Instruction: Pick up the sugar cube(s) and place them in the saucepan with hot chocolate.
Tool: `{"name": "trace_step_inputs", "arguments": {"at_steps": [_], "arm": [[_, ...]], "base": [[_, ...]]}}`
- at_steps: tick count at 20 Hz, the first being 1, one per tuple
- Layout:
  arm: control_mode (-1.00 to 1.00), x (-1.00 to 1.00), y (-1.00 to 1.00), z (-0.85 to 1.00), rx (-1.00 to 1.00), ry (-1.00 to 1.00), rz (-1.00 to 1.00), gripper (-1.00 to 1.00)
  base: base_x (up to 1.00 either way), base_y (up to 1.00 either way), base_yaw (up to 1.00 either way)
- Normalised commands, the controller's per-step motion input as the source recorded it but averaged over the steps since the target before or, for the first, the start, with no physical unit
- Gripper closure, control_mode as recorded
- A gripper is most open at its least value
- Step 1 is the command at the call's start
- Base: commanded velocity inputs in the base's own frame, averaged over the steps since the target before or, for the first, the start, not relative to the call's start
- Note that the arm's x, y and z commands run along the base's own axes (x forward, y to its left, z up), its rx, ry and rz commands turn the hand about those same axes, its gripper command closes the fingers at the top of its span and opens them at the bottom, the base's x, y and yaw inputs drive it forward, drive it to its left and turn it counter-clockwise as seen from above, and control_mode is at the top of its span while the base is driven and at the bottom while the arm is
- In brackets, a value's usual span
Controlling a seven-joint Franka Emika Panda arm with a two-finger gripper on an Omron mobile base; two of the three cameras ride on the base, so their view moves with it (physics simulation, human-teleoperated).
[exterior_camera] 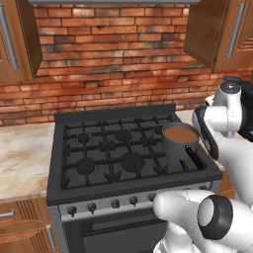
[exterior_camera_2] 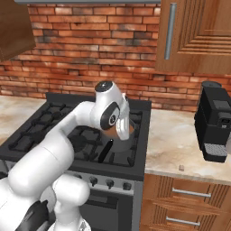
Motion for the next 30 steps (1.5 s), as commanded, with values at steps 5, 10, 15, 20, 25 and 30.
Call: {"name": "trace_step_inputs", "arguments": {"at_steps": [5,10,15,20,25,30], "arm": [[-1.00,0.01,0.20,0.34,-0.01,0.19,0.04,1.00],[-1.00,0.07,0.02,0.00,0.04,0.12,0.15,1.00],[-1.00,0.05,0.15,0.00,0.07,0.02,0.29,1.00],[-1.00,0.14,0.37,-0.06,0.05,0.00,0.30,1.00],[-1.00,0.35,0.47,-0.21,0.00,0.04,0.26,1.00],[-1.00,0.50,0.11,-0.32,-0.04,0.13,0.15,1.00]], "base": [[0.00,0.00,0.00],[0.00,0.00,0.00],[0.00,0.00,0.00],[0.00,0.00,0.00],[0.00,0.00,0.00],[0.00,0.00,0.00]]}}
